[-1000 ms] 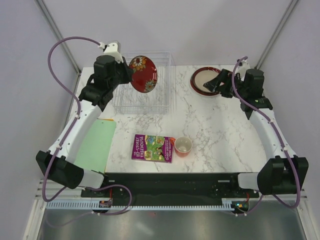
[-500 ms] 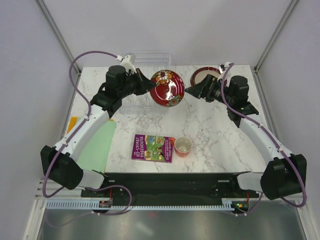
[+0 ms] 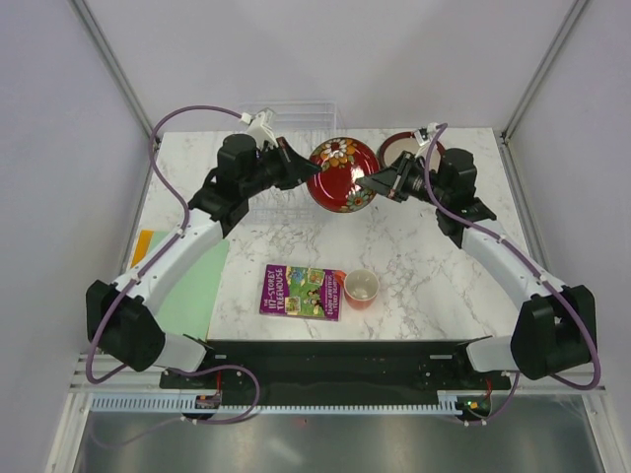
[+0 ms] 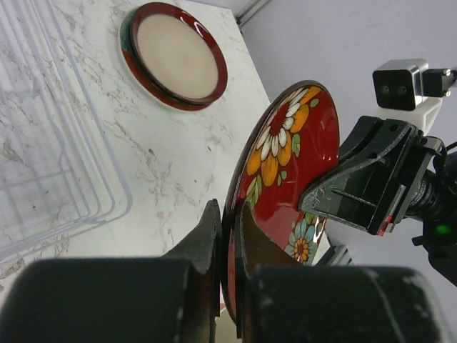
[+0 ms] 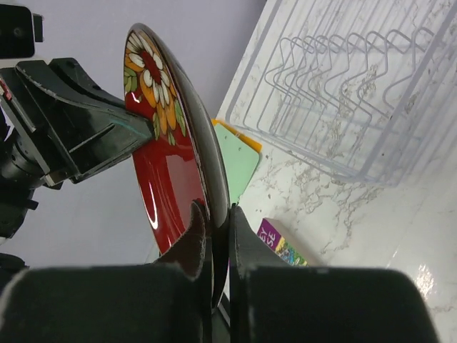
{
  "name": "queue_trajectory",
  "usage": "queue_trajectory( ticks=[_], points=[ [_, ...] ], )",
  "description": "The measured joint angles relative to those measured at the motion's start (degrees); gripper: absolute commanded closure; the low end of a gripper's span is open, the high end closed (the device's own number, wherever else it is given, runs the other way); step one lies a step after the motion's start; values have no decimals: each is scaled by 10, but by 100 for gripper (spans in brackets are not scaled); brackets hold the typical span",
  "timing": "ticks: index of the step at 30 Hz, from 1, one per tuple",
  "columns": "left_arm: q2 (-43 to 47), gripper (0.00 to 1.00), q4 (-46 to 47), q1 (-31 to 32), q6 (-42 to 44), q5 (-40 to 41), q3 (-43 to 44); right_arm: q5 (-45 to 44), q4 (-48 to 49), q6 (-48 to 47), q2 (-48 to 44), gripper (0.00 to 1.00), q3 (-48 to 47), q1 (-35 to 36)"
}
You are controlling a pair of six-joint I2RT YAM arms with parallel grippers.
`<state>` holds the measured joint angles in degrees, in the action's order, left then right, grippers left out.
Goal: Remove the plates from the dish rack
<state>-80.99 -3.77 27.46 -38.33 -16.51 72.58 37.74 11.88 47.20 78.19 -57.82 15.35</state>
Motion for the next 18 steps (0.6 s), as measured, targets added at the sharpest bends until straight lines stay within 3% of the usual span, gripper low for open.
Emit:
queue_trajectory(
  ticks=[1, 3, 5, 6, 9, 14, 18],
  points=[
    [0, 63, 2, -1, 0, -2, -1, 0, -6, 0, -1, 100, -2, 0],
    [0, 59, -2, 2, 2, 11, -1, -10, -22, -17, -3, 100, -12, 1],
    [0, 42, -10, 7, 12, 28, -1, -40, -60, -53, -8, 100, -28, 9],
    [2, 28, -13, 9, 20, 38, -1, -52, -73, -66, -9, 100, -34, 9],
    [16, 16, -40, 12, 54, 92, -1, -117, -142, -111, -4, 100, -66, -11],
    [59, 16, -81, 12, 106, 203, -6, -181, -205, -151, 33, 100, -123, -83],
    [114, 14, -87, 12, 141, 271, -38, -201, -222, -164, 114, 100, -190, -146]
  ],
)
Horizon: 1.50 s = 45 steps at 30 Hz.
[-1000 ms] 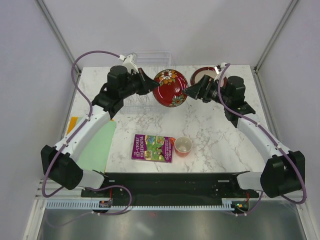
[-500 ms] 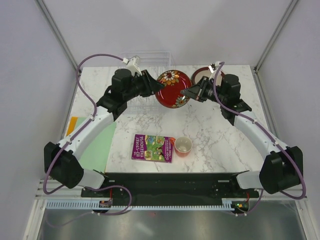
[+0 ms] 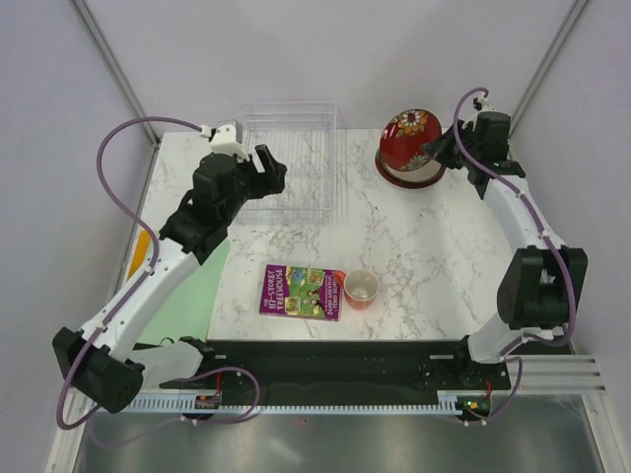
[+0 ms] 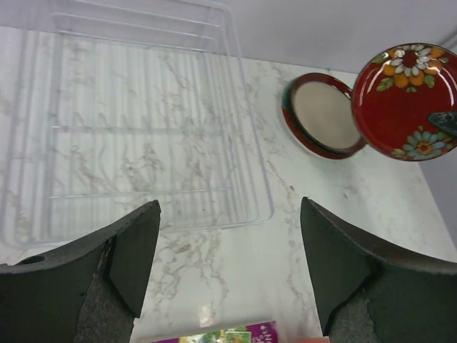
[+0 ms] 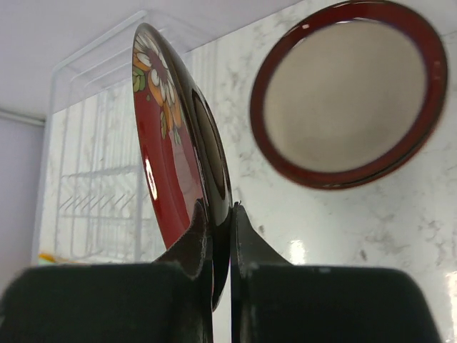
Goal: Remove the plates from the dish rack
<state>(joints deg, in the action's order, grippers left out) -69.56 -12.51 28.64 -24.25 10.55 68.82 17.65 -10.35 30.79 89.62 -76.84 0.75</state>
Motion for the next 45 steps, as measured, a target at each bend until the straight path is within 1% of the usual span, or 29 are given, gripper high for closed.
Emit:
queue_trajectory(
  ticks=[3, 8, 10, 12, 13, 14, 17, 20, 21, 23, 25, 26, 27, 29, 30, 34, 35, 38, 41, 45],
  points=[
    [43, 14, -7, 0, 26, 43, -34, -7, -7, -6, 78, 100, -50, -33],
    [88, 12, -11, 0, 57, 73, -82, 4, -14, -2, 196, 100, -117, -61],
    [104, 11, -11, 0, 69, 82, -103, 15, -13, 7, 242, 100, -143, -70],
    [117, 7, -9, 0, 77, 91, -123, 32, -9, 18, 284, 100, -171, -77],
    [123, 5, -8, 0, 81, 95, -133, 39, -7, 23, 301, 100, -184, -78],
    [131, 0, -7, 0, 85, 100, -146, 46, -3, 29, 321, 100, -199, -81],
    [146, 0, -6, 0, 94, 105, -173, 61, 7, 46, 369, 100, -236, -85],
    [153, 0, -6, 0, 101, 109, -185, 71, 10, 59, 399, 99, -257, -87],
    [154, 0, -6, 0, 103, 110, -186, 73, 11, 63, 406, 93, -261, -87],
    [155, 0, -5, 0, 105, 115, -186, 81, 16, 71, 416, 89, -266, -87],
    [155, 0, -3, 0, 106, 118, -186, 85, 17, 76, 420, 72, -267, -87],
    [155, 0, -2, 0, 107, 119, -186, 87, 18, 81, 421, 61, -267, -87],
    [155, 0, -1, 0, 107, 119, -186, 92, 21, 85, 421, 47, -267, -87],
    [155, 0, -1, 0, 107, 118, -186, 96, 36, 88, 420, 34, -263, -87],
    [155, 0, -1, 0, 107, 118, -186, 96, 44, 85, 417, 24, -255, -87],
    [160, 0, -2, 0, 106, 116, -186, 94, 52, 80, 397, 14, -222, -87],
    [162, 0, -2, 0, 106, 116, -186, 91, 50, 77, 391, 9, -217, -87],
    [172, 0, -3, 0, 106, 113, -186, 77, 32, 57, 370, 2, -206, -87],
    [185, 0, -8, 0, 106, 108, -186, 58, 15, 37, 345, 2, -189, -87],
    [196, 0, -14, 0, 107, 97, -186, 21, -24, -2, 288, 2, -156, -87]
  ],
)
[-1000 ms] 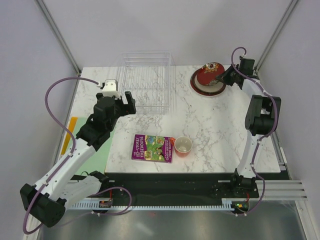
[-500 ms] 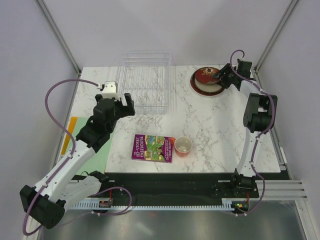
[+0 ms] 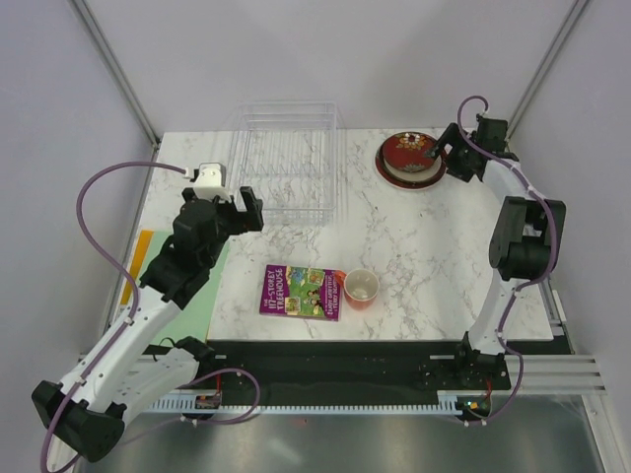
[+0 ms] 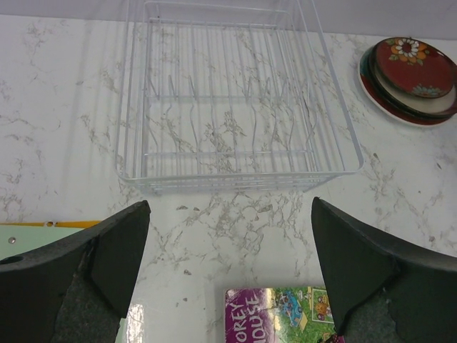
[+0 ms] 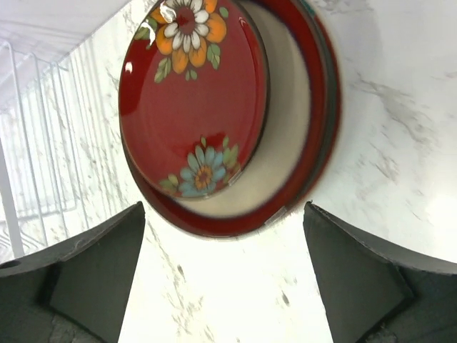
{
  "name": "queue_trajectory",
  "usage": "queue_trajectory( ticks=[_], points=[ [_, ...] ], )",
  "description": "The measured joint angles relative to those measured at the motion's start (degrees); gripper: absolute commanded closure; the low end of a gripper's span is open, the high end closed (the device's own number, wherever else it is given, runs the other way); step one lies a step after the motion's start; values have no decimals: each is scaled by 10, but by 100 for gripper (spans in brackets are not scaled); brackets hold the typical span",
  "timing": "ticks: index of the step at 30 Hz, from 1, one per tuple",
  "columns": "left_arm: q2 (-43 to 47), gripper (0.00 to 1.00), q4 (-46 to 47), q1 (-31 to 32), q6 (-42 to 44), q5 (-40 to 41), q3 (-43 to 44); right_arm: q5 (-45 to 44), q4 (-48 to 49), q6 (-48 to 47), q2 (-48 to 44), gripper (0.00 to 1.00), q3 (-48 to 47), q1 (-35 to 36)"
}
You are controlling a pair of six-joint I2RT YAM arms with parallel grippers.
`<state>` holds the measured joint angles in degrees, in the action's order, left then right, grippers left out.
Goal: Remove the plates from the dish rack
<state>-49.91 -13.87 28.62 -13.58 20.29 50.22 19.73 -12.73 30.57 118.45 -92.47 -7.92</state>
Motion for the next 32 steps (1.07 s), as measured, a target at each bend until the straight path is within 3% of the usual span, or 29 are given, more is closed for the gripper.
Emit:
queue_trajectory(
  ticks=[6, 10, 13, 21, 26, 32],
  points=[
    [6, 0, -18, 0, 9, -15, 0, -115, -45, -113, -198, 2, 111, 28],
    [13, 0, -27, 0, 17, -15, 1, -201, -55, -169, -372, 2, 183, 117],
    [13, 0, -40, 0, 19, -15, 4, -234, -48, -183, -478, 2, 242, 171],
    [22, 0, -56, 0, 19, -6, 5, -319, -59, -179, -702, 2, 437, 220],
    [23, 0, -57, 0, 20, -5, 4, -349, -67, -155, -786, 2, 497, 249],
    [27, 0, -57, 0, 26, -2, 4, -381, -63, -151, -763, 2, 499, 257]
  ],
)
